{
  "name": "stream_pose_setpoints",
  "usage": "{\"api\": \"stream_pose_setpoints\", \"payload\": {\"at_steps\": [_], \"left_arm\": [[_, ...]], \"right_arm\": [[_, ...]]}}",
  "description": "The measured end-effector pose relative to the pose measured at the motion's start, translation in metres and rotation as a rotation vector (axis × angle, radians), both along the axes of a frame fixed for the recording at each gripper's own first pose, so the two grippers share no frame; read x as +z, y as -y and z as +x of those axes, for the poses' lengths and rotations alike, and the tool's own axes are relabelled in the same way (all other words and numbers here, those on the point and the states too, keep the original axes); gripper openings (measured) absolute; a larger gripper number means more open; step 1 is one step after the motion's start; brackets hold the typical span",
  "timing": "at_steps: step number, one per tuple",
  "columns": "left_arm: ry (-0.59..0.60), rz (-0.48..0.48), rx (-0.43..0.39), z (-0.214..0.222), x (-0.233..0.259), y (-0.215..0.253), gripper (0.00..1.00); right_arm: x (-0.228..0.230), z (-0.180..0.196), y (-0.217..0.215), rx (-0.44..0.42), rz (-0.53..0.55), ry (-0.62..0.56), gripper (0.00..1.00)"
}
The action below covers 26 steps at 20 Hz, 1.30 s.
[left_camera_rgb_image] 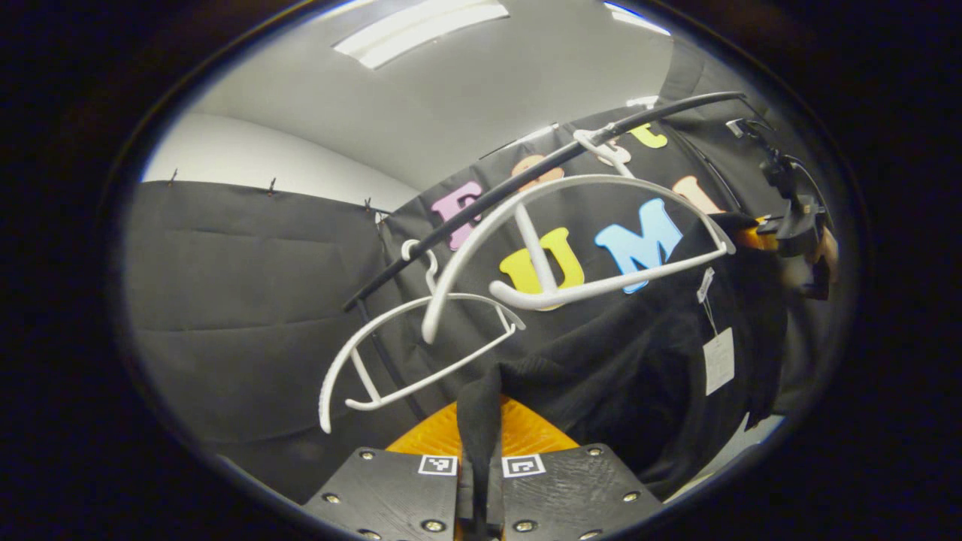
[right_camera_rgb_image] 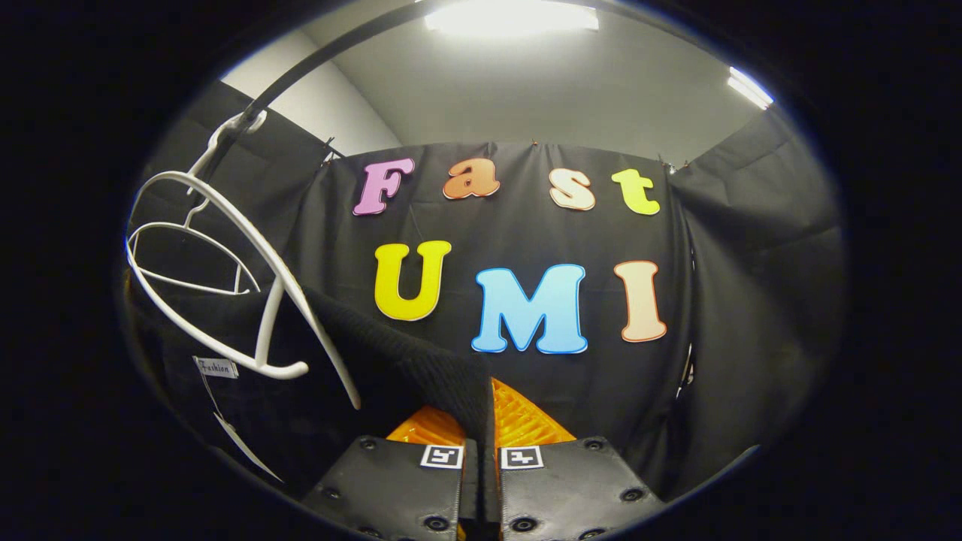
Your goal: Grasp the clothes on the hanger with both hands and then place them into the laundry hamper below.
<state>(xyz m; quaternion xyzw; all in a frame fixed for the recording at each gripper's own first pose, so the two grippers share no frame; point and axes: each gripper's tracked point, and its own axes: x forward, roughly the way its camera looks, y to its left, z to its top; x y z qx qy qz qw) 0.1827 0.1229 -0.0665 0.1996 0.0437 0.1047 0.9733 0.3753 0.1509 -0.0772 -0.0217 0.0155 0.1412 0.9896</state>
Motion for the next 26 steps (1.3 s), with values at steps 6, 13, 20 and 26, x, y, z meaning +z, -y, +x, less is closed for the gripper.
{"api": "stream_pose_setpoints", "payload": {"at_steps": [6, 13, 20, 26], "left_arm": [[-0.051, -0.028, -0.016, 0.022, -0.030, 0.015, 0.06], [-0.112, -0.032, -0.071, -0.006, -0.058, 0.045, 0.05], [-0.122, -0.142, -0.110, -0.006, -0.077, 0.083, 0.06], [-0.148, -0.200, -0.150, -0.025, -0.092, 0.106, 0.07]], "right_arm": [[-0.036, -0.013, 0.016, -0.015, -0.020, -0.095, 0.04], [-0.071, -0.064, 0.003, 0.054, -0.076, -0.166, 0.04], [-0.072, -0.120, -0.027, 0.139, -0.083, -0.195, 0.03], [-0.083, -0.173, -0.067, 0.230, -0.085, -0.234, 0.06]]}}
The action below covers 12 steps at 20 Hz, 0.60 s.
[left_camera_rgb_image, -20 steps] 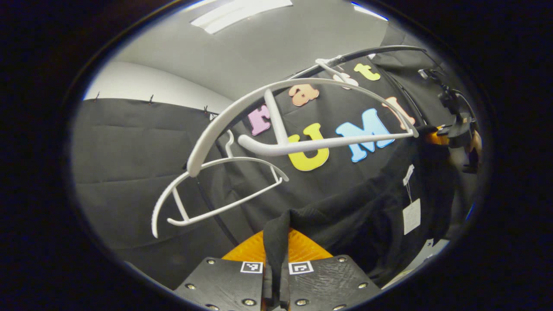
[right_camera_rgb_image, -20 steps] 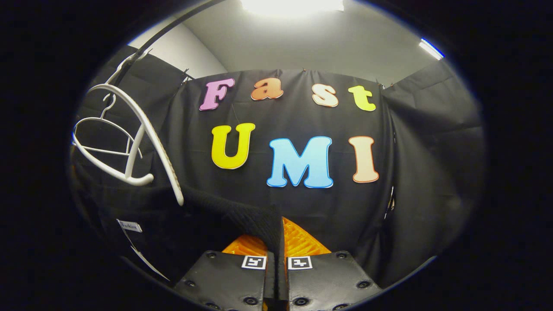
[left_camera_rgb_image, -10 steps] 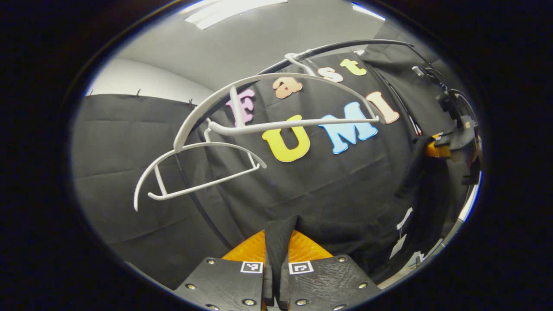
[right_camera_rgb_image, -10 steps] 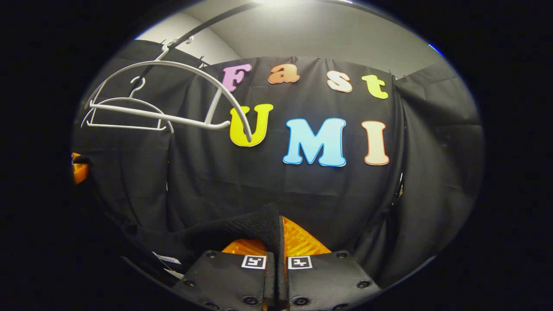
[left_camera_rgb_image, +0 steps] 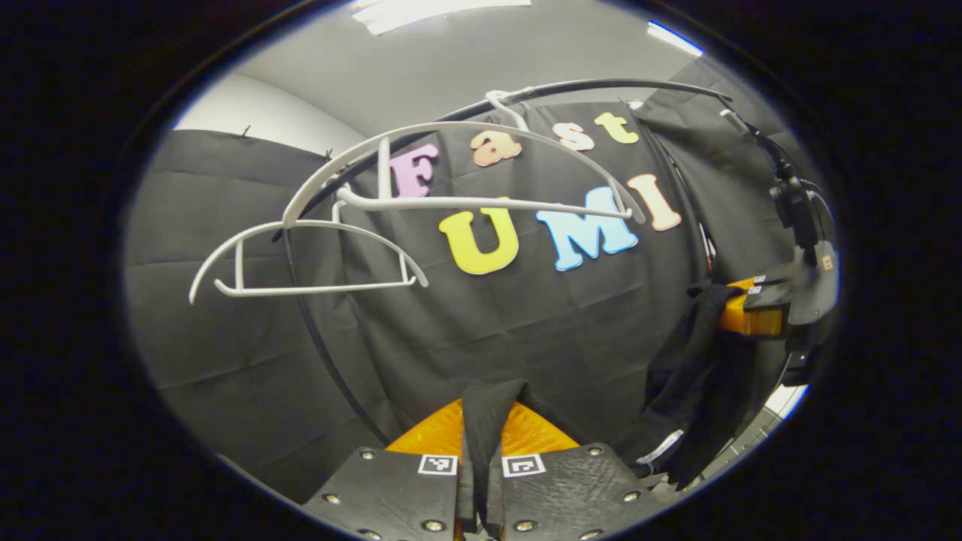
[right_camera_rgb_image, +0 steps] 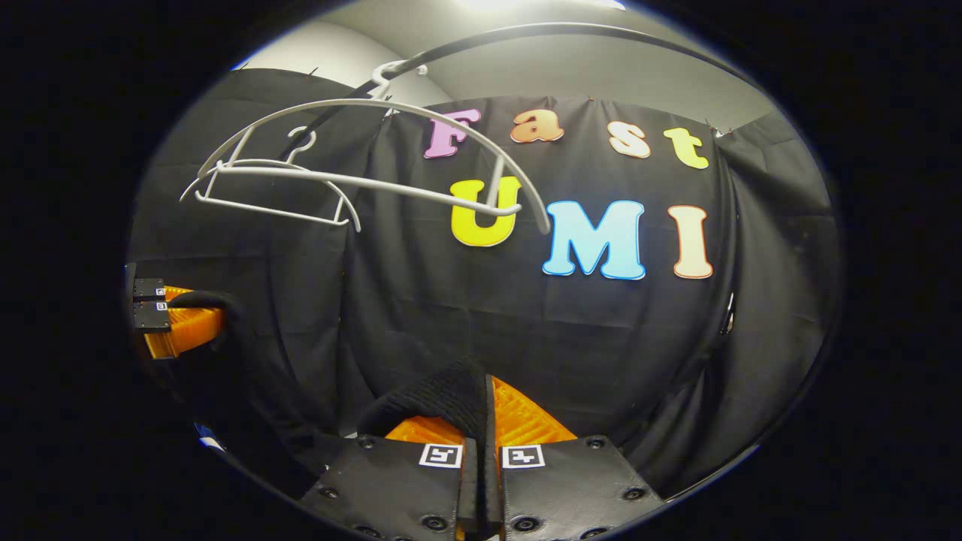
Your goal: Grasp the clothes on the hanger with both hands and then place them into the laundry hamper below.
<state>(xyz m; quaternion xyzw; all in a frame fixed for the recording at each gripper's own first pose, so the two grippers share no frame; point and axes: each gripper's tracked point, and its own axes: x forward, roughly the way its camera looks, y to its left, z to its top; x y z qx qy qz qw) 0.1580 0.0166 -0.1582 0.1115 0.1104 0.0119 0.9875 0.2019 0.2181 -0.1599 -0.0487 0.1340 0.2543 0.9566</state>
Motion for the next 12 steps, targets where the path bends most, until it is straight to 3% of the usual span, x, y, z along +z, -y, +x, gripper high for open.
{"api": "stream_pose_setpoints", "payload": {"at_steps": [6, 12], "left_arm": [[-0.067, -0.078, -0.041, 0.003, -0.042, 0.031, 0.07], [-0.237, -0.173, -0.017, -0.021, -0.123, 0.032, 0.07]], "right_arm": [[-0.039, -0.040, -0.026, 0.037, 0.037, -0.126, 0.05], [-0.106, -0.067, -0.023, -0.024, 0.039, -0.317, 0.07]]}}
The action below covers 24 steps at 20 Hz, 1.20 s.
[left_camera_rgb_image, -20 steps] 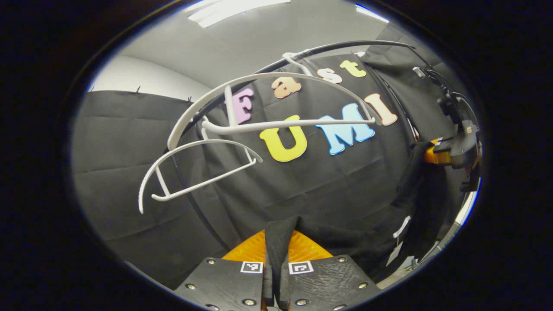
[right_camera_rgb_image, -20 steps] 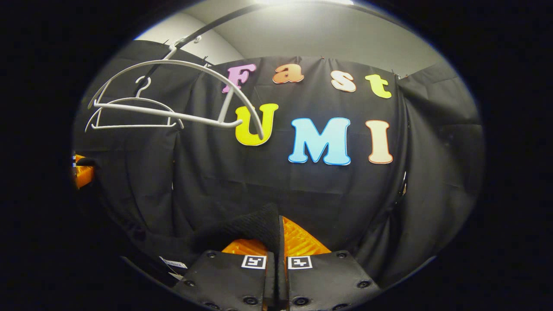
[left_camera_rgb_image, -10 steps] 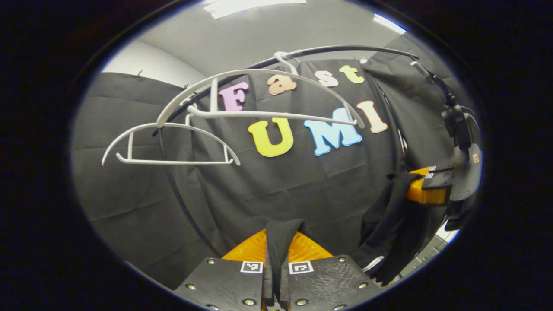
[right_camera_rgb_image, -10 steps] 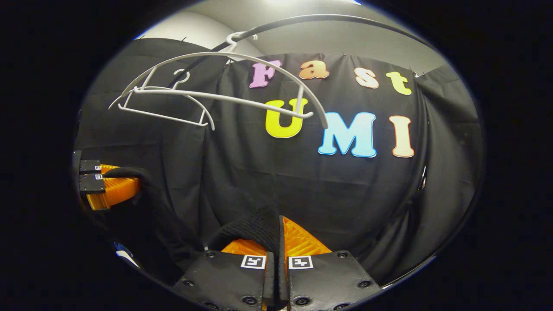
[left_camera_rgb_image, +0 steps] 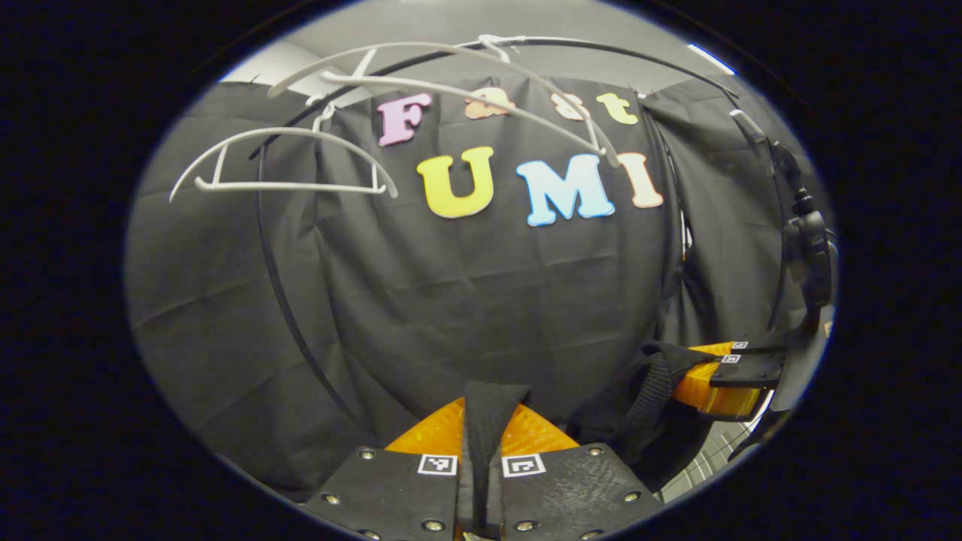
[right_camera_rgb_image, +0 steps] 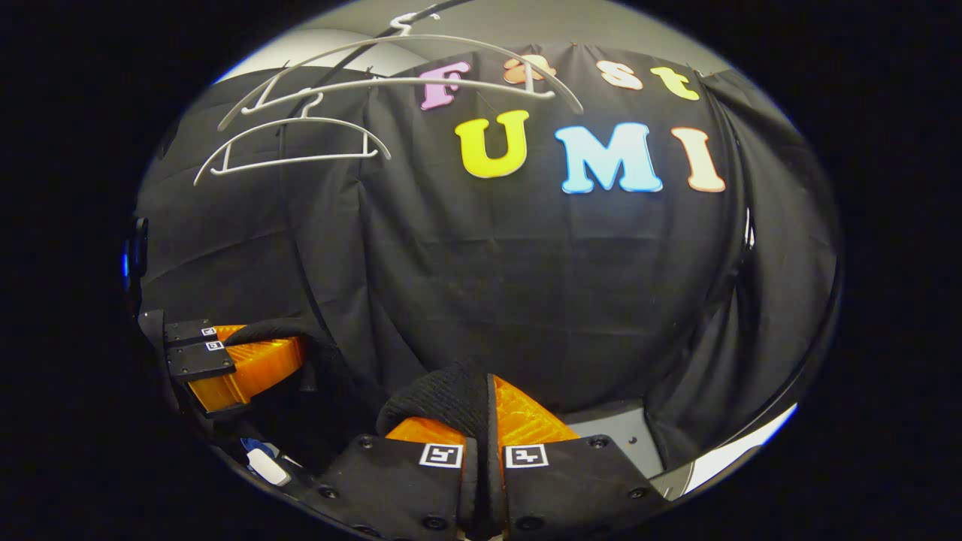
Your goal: Grasp the clothes on the hanger with both hands and then place them into the laundry hamper below.
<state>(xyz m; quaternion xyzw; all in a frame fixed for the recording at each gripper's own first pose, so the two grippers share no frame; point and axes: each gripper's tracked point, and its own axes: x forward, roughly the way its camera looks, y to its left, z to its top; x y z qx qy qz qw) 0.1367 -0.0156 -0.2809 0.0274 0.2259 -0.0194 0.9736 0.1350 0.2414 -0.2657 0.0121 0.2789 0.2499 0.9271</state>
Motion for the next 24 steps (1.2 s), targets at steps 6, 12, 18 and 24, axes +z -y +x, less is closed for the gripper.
{"api": "stream_pose_setpoints", "payload": {"at_steps": [6, 12, 18, 24], "left_arm": [[-0.207, -0.062, 0.040, -0.018, -0.082, 0.004, 0.07], [-0.378, -0.061, 0.031, -0.049, -0.157, 0.009, 0.07], [-0.503, -0.087, 0.029, -0.080, -0.198, 0.013, 0.07], [-0.598, -0.089, 0.064, -0.108, -0.231, 0.000, 0.06]], "right_arm": [[-0.060, -0.028, 0.015, -0.030, -0.080, -0.153, 0.08], [-0.103, -0.069, 0.018, 0.020, -0.150, -0.301, 0.11], [-0.141, -0.096, 0.020, 0.047, -0.235, -0.423, 0.08], [-0.148, -0.098, 0.021, 0.066, -0.300, -0.468, 0.49]]}}
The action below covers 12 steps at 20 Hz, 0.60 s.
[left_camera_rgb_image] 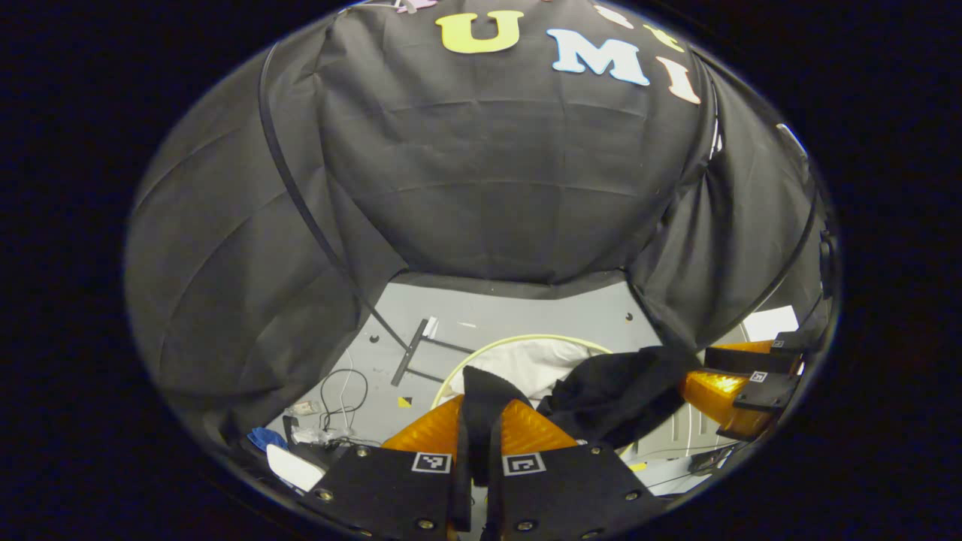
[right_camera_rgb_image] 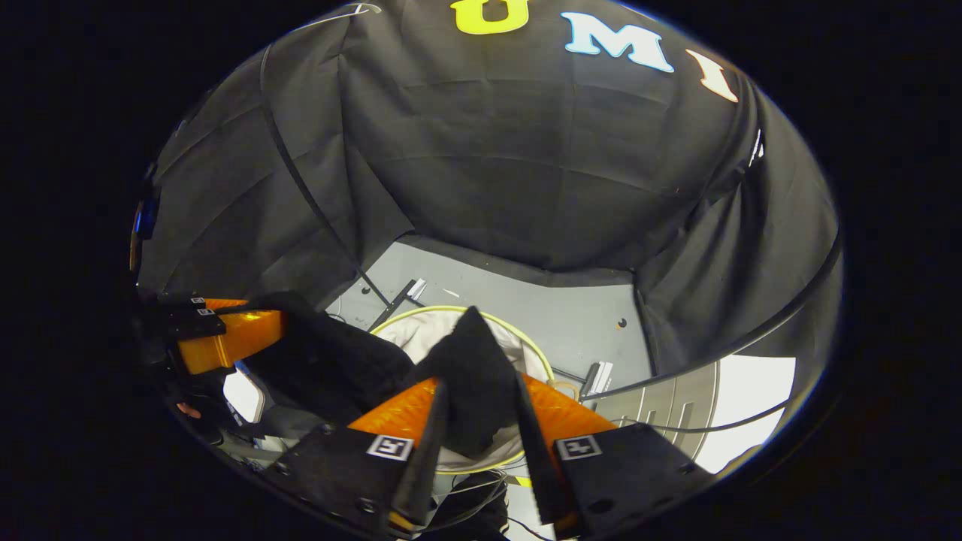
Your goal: Grasp the clothes on the hanger with both hands and then place them into the laundry hamper below.
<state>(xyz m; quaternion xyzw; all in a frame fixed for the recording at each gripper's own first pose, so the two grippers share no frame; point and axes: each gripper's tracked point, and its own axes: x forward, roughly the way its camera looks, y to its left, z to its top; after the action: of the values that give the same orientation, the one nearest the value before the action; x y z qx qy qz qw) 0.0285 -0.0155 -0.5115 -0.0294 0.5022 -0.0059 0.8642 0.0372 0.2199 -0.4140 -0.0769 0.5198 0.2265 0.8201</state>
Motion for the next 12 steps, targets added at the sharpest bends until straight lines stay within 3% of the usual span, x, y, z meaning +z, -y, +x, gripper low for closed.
{"api": "stream_pose_setpoints", "payload": {"at_steps": [1, 2, 4, 5, 12], "left_arm": [[0.004, 0.001, 0.003, 0.002, 0.004, -0.002, 0.24], [0.009, 0.003, 0.005, 0.002, 0.005, -0.004, 0.42], [0.035, 0.022, 0.010, 0.009, 0.012, -0.007, 0.77], [0.046, 0.033, 0.009, 0.012, 0.018, -0.009, 0.95], [0.165, 0.042, -0.025, 0.013, 0.061, -0.024, 0.95]], "right_arm": [[-0.002, 0.002, -0.002, -0.005, 0.008, 0.004, 0.61], [-0.003, 0.005, -0.001, -0.008, 0.006, 0.011, 0.80], [0.002, 0.005, -0.002, -0.010, 0.001, 0.023, 1.00], [0.004, 0.006, -0.004, -0.013, 0.001, 0.027, 0.96], [0.044, 0.009, -0.003, -0.064, 0.015, 0.111, 0.99]]}}
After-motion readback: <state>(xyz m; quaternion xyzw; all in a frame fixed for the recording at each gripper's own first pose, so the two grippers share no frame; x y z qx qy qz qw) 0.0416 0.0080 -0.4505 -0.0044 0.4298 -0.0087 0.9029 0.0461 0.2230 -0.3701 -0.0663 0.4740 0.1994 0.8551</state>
